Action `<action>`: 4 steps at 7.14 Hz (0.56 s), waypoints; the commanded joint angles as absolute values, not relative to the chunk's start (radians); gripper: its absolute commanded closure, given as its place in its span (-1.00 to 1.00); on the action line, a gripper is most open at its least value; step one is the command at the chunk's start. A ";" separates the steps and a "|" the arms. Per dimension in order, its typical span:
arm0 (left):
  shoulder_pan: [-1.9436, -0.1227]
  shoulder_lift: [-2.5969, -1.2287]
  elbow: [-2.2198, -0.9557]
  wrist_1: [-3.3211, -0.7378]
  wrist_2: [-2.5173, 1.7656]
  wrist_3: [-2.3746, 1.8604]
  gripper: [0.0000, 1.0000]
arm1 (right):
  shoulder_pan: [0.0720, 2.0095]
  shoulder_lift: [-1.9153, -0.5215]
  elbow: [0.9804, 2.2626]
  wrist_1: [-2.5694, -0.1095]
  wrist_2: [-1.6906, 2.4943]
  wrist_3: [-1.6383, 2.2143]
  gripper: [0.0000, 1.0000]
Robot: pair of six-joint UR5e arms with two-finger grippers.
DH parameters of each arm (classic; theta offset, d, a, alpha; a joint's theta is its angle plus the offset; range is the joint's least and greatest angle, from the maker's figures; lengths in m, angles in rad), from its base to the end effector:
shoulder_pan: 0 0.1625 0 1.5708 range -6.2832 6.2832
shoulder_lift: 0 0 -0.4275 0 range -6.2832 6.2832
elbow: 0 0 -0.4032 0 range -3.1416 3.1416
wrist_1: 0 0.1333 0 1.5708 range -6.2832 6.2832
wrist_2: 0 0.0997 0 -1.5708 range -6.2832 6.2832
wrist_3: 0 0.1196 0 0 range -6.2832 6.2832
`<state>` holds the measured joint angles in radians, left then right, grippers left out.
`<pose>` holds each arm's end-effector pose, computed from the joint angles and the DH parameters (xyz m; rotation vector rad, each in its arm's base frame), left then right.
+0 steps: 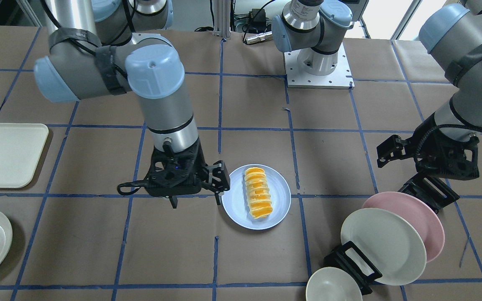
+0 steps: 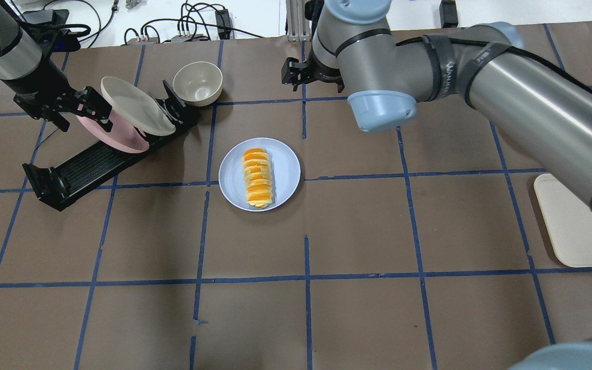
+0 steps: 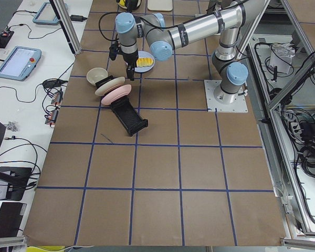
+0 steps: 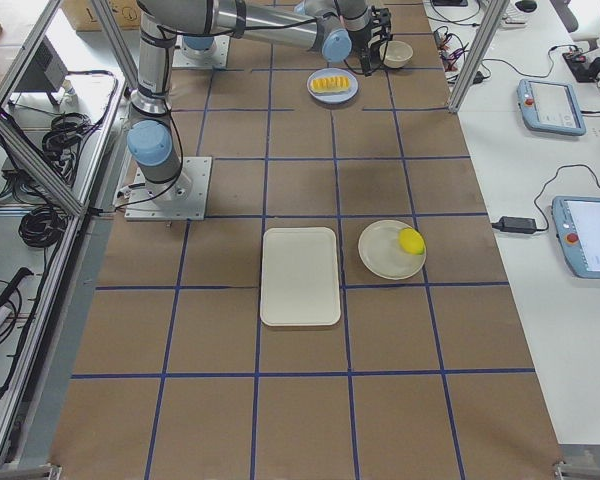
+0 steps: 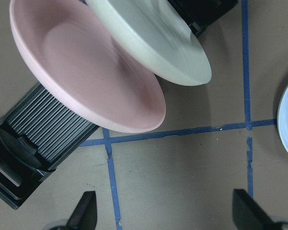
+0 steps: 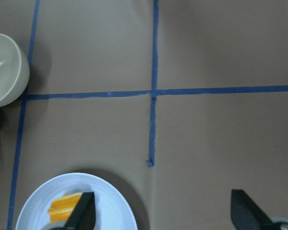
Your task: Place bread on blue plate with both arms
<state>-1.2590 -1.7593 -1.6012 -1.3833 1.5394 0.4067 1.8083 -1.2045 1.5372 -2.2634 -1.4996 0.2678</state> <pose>0.0443 -0.5842 0.3723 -0.1463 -3.0976 -0.0285 0.2954 -0.6174 0.3534 0.0255 2.9432 -0.4922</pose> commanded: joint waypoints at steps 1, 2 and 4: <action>-1.261 -1.743 -1.600 -1.382 1.540 0.411 -1.00 | 1.671 -1.276 1.574 -2.183 -1.429 0.109 -0.99; -1.261 -1.747 -1.601 -1.382 1.540 0.413 -1.00 | 1.608 -1.316 1.586 -2.175 -1.430 -0.066 -0.99; -1.264 -1.743 -1.600 -1.382 1.539 0.411 -1.00 | 1.548 -1.496 1.647 -1.907 -1.433 -0.167 -0.99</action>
<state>-1.2629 -1.7474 -1.6015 -1.3821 1.5391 0.4093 1.5856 -1.3826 1.6118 -2.0816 -1.4331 -0.1076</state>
